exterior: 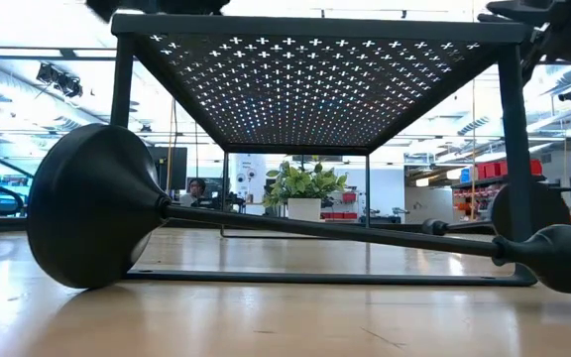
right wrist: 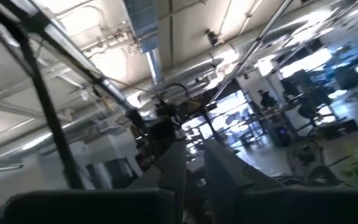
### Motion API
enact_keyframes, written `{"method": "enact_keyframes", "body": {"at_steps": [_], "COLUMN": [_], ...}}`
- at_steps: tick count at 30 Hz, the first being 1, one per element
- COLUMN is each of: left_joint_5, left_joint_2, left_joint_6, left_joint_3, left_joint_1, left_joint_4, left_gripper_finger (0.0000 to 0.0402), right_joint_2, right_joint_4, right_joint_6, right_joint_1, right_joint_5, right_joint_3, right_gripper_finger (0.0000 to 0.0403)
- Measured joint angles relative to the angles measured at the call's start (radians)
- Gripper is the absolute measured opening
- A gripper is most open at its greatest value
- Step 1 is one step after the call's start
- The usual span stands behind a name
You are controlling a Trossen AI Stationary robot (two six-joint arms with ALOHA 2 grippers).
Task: Pick & Place candle stick holders
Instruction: Put the top black candle holder on the shelf
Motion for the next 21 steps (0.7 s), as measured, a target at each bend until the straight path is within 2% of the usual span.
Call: {"method": "enact_keyframes", "body": {"at_steps": [2, 5, 9, 13, 18, 21], "left_joint_5": [-0.063, -0.124, -0.188, -0.207, -0.238, -0.245], "left_joint_2": [-0.037, -0.066, -0.028, 0.053, 0.180, 0.253], "left_joint_6": [-0.052, -0.134, -0.185, -0.219, -0.225, -0.210], "left_joint_3": [-0.104, -0.247, -0.397, -0.450, -0.414, -0.406], "left_joint_1": [-0.009, -0.012, -0.014, -0.013, -0.021, -0.053], "left_joint_4": [0.154, 0.490, 0.863, 0.996, 1.052, 1.134], "left_gripper_finger": [0.0005, 0.0005, 0.0005, 0.0005, 0.0005, 0.0005], "right_joint_2": [0.000, 0.000, 0.010, 0.049, 0.120, 0.155], "right_joint_4": [-0.006, -0.011, -0.039, -0.033, -0.019, -0.014], "right_joint_6": [0.003, 0.014, 0.019, 0.029, 0.058, 0.151], "right_joint_1": [0.000, 0.000, 0.000, 0.000, 0.000, 0.000], "right_joint_5": [-0.030, -0.038, -0.014, 0.026, 0.046, 0.040], "right_joint_3": [0.000, 0.000, 0.000, 0.000, 0.000, 0.000], "right_gripper_finger": [0.0057, 0.0057, 0.0057, 0.0057, 0.0057, 0.0057]}}
